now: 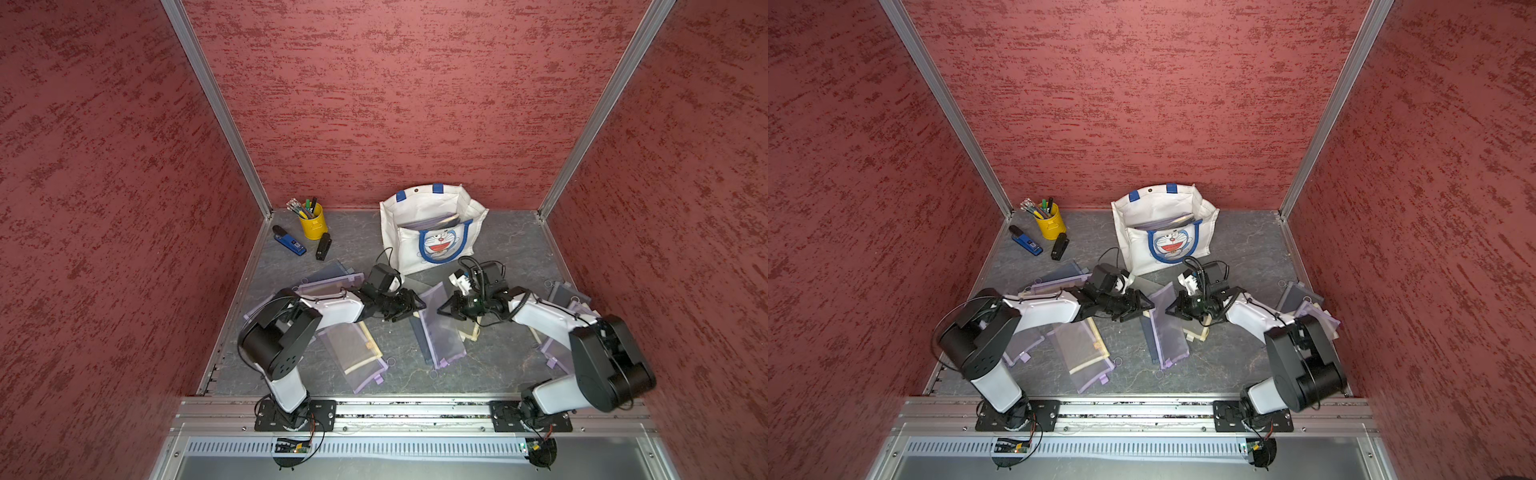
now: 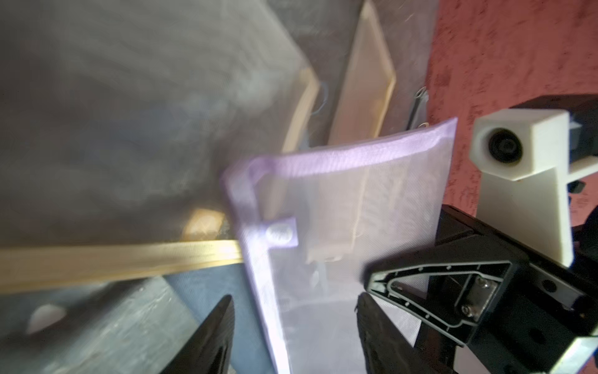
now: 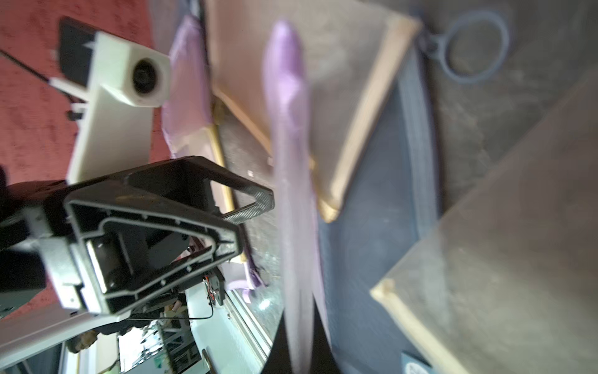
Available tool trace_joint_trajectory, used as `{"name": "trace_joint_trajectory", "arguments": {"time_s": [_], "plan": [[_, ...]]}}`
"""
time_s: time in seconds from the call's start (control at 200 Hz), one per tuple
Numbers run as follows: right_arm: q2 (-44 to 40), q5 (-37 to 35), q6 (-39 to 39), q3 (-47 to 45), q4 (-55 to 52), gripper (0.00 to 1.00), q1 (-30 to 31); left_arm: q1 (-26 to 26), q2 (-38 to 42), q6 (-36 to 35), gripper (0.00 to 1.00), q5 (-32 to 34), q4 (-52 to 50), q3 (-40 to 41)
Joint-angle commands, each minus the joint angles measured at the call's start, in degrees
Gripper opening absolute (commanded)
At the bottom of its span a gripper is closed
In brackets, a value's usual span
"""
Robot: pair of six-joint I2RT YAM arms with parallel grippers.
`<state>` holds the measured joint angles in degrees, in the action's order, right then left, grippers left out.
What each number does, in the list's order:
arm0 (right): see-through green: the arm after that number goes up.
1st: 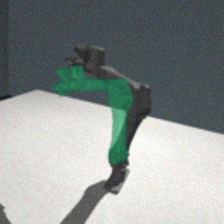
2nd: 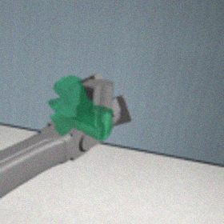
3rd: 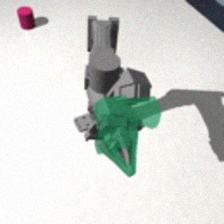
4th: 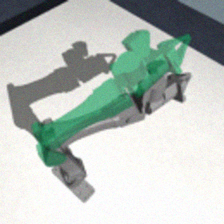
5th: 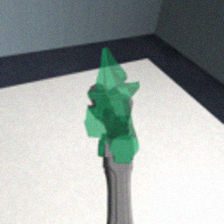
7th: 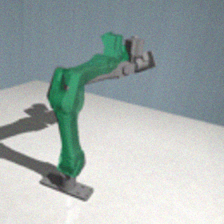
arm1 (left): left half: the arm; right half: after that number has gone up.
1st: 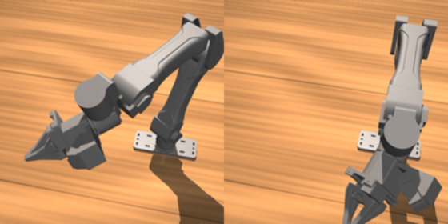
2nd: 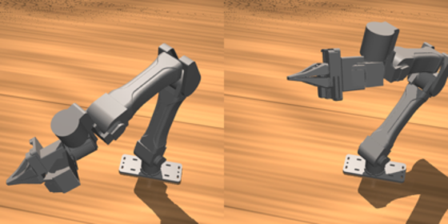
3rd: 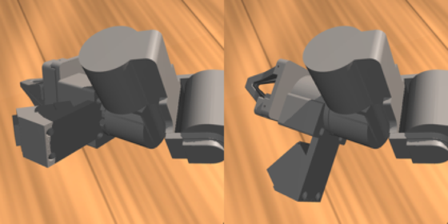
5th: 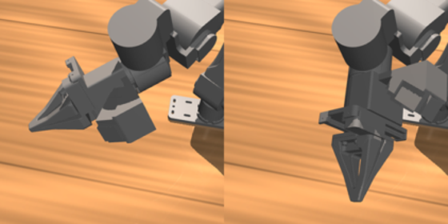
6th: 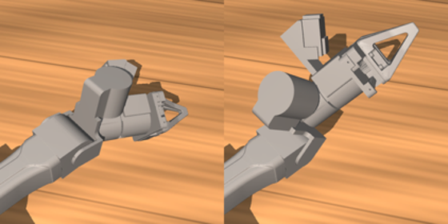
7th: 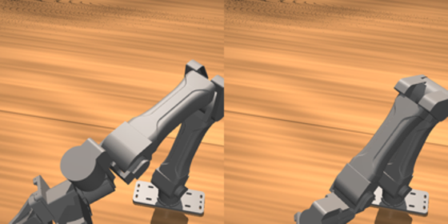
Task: Put the pencil pouch into the canvas bag
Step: Pick up the pencil pouch.
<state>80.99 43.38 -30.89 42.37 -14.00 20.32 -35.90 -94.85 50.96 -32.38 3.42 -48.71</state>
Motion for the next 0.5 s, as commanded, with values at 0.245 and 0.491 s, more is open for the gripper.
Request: {"name": "trace_joint_trajectory", "arguments": {"time_s": [0.245, 0.491], "plan": [[-8.57, 7.73, -7.04, 8.91, 17.7, 0.0, 0.13, 7.86, 15.77, -10.1, 0.94, -10.95, 3.46, -2.31], [-4.33, 11.42, -21.04, 11.38, 38.66, 0.0, 0.18, 6.57, 10.96, -4.99, 0.9, -14.13, 20.12, -5.27]]}}
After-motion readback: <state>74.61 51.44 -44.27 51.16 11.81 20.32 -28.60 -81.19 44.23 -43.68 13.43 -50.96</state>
